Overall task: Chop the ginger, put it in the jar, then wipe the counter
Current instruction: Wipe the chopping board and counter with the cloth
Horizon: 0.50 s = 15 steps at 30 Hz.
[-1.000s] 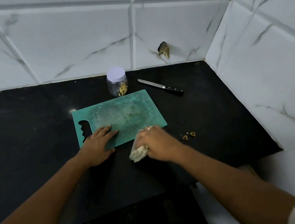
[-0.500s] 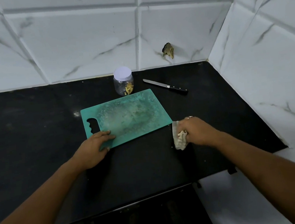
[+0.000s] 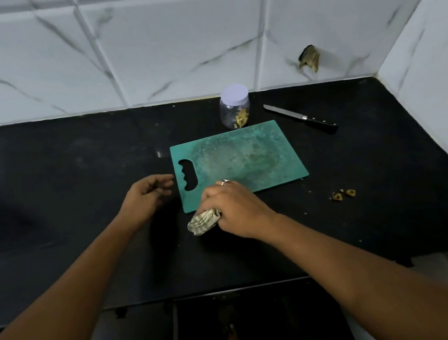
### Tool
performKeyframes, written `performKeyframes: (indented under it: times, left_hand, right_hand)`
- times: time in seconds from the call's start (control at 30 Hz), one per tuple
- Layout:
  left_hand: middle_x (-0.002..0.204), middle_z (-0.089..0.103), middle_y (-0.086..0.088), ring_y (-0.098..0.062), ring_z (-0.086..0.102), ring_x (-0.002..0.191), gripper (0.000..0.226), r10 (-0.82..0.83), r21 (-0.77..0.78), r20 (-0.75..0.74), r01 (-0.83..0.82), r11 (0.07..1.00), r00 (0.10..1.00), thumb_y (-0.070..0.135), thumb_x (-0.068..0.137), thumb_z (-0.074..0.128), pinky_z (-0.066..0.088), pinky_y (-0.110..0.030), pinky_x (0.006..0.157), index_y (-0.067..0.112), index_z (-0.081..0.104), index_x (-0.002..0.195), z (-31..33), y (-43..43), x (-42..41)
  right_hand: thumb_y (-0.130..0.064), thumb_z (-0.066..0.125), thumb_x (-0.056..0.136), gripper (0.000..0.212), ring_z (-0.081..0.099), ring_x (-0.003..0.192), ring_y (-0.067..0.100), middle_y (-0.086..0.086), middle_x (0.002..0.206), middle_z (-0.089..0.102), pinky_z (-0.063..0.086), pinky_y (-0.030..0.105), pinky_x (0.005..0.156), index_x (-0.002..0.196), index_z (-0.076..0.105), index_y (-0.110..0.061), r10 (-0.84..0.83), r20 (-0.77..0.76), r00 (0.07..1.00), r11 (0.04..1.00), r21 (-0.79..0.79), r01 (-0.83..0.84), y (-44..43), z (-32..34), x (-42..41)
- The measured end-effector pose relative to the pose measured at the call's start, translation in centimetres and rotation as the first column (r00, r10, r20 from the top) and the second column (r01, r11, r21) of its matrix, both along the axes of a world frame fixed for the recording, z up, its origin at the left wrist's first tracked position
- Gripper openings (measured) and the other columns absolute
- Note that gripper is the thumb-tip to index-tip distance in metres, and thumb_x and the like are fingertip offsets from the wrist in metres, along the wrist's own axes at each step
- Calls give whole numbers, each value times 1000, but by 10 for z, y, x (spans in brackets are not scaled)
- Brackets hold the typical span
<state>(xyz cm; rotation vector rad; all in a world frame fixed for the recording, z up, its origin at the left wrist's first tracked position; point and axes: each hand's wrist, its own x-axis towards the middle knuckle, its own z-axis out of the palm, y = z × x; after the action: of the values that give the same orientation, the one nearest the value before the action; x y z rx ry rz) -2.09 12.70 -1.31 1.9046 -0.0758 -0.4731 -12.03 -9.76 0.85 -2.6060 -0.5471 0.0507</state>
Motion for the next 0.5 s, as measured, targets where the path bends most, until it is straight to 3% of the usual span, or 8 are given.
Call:
performKeyframes:
  times: [0.07,0.17,0.23,0.33,0.5]
  left_hand:
    - [124,68,-6,-20,66,112,40,20,0,-13,-20,1000,1000,-9,103,43,54,-17,75,19,66,120,-2,11,-2]
    - [125,68,-7,-20,67,113,42,29,3,-28,-28,1000,999,-8,103,44,55,-18,78,25,67,115,-6,19,-5]
    - [124,69,-5,-17,68,110,42,20,26,-28,-19,999,999,-6,103,46,54,-17,75,28,68,115,-7,22,-6]
    - [124,69,0,-15,68,112,39,4,47,-33,-3,999,999,-3,103,49,52,-21,82,25,68,122,-8,21,-7]
    - [122,71,6,-13,68,112,37,-42,52,0,42,998,999,1,103,52,53,-37,99,27,68,123,-11,7,-10]
  right_hand:
    - [-3,70,79,43,58,105,18,-8,108,68,42,36,94,110,79,-30,47,20,999,999,-24,-46,14,-3,3]
    - [-1,68,79,47,57,117,24,-3,119,68,42,43,103,116,78,-27,146,-91,985,983,-101,-155,30,-22,-7]
    - [-2,68,79,45,55,120,25,-1,119,67,37,41,108,115,79,-25,124,-150,981,989,-58,-134,28,-35,-16]
    - [-3,71,79,35,56,115,25,2,115,67,36,36,103,109,80,-20,79,-213,974,996,-23,-86,1,-36,-24]
    - [-20,57,70,32,64,102,26,3,103,72,46,34,94,92,81,-18,-56,-301,952,986,-169,5,-110,-24,-40]
